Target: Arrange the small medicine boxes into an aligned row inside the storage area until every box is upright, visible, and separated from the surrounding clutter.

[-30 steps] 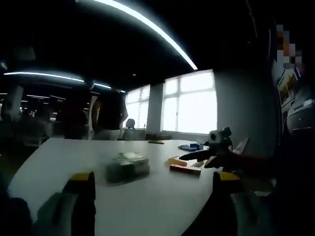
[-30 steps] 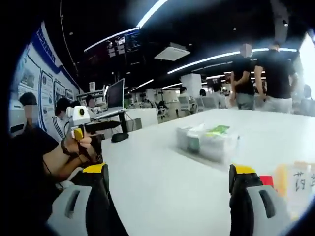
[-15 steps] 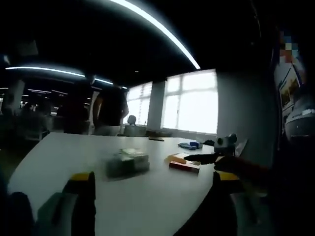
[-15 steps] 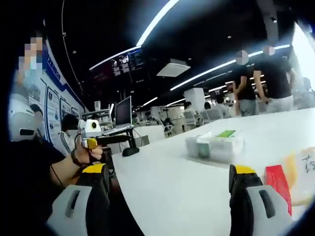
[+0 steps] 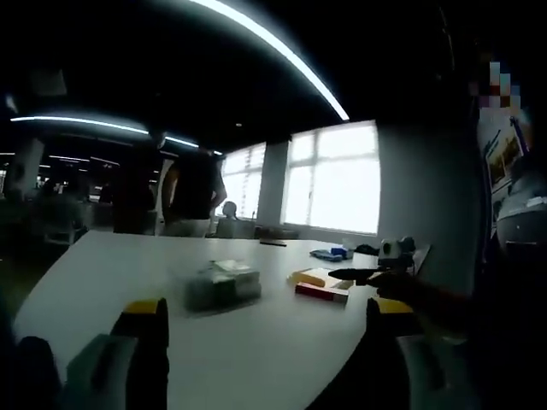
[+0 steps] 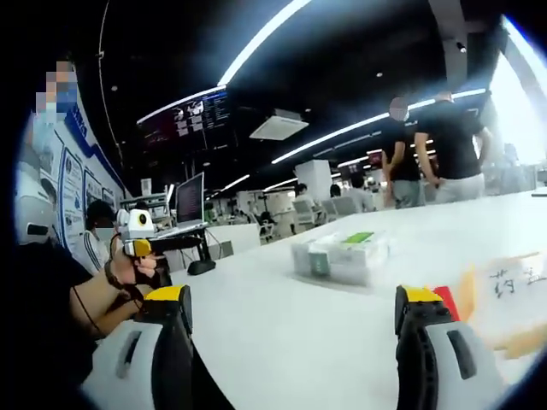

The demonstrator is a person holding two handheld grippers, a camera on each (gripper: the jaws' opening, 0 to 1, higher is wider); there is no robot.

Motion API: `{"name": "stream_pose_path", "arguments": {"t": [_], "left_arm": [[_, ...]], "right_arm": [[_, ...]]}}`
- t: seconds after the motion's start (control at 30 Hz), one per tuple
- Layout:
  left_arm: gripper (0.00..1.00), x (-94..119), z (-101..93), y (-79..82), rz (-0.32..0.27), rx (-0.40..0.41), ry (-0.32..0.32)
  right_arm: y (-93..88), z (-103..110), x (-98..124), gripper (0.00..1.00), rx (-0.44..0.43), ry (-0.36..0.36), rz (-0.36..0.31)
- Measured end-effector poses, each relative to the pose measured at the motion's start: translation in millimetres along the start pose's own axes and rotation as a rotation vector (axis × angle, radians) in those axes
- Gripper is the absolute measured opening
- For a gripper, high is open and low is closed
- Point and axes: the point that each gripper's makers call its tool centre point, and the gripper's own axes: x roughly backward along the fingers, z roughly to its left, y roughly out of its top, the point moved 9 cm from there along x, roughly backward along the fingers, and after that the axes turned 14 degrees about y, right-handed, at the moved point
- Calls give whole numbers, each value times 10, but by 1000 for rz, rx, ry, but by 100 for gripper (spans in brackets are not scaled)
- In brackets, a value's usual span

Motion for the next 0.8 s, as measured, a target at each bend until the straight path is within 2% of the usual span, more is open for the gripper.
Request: {"name": "stream_pose_path", "arguments": {"t": [0.03, 0.13, 0.17, 0.33, 0.5, 0.6, 0.73, 0.8], "left_arm": [[96, 0, -1, -2, -1, 2, -2], [99, -7, -2, -13, 4, -6, 4], [99, -11, 0, -14, 4, -7, 7], [99, -47, 4, -18, 5, 8, 8], [99, -70, -17, -16, 10, -9, 6], [99, -71, -33, -10, 2, -17, 6], [99, -95, -52, -41, 8, -18, 0], [99, -108, -54, -54, 12, -19, -1]], "right_arm": [[-11, -21, 20, 97, -7, -14, 12], [-98, -80, 71, 97, -21, -54, 131], [-103, -83, 73, 97, -19, -57, 140], [-93, -62, 106, 96, -43, -50, 98], [-169, -123, 183, 96, -5, -132, 177], [-173, -146, 236, 95, 30, -170, 172], [-195, -220, 324, 94, 25, -226, 184], [-220, -231, 341, 94, 14, -228, 193]]}}
